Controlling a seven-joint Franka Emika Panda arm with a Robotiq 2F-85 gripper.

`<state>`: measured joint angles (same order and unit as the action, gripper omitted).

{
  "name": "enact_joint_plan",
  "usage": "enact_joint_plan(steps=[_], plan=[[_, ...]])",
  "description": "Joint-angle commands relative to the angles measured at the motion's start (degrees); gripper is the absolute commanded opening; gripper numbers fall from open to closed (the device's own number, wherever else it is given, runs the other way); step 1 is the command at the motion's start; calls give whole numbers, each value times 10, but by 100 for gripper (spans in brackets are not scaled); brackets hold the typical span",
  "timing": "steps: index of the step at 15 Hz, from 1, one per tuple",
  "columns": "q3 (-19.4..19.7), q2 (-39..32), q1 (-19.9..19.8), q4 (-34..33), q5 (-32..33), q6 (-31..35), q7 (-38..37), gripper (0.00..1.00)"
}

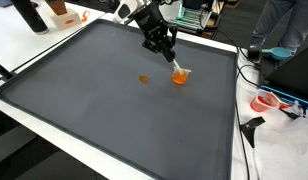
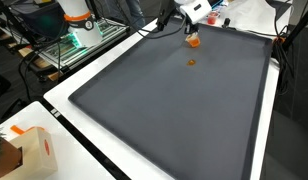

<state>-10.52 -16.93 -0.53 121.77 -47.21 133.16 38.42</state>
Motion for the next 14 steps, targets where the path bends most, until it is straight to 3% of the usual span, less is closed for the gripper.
enact_joint_plan(steps=[1,14], plan=[[7,-9,-7,-8,-31,-26,6,3],[33,-44,-14,-34,-77,-103,-12,3]])
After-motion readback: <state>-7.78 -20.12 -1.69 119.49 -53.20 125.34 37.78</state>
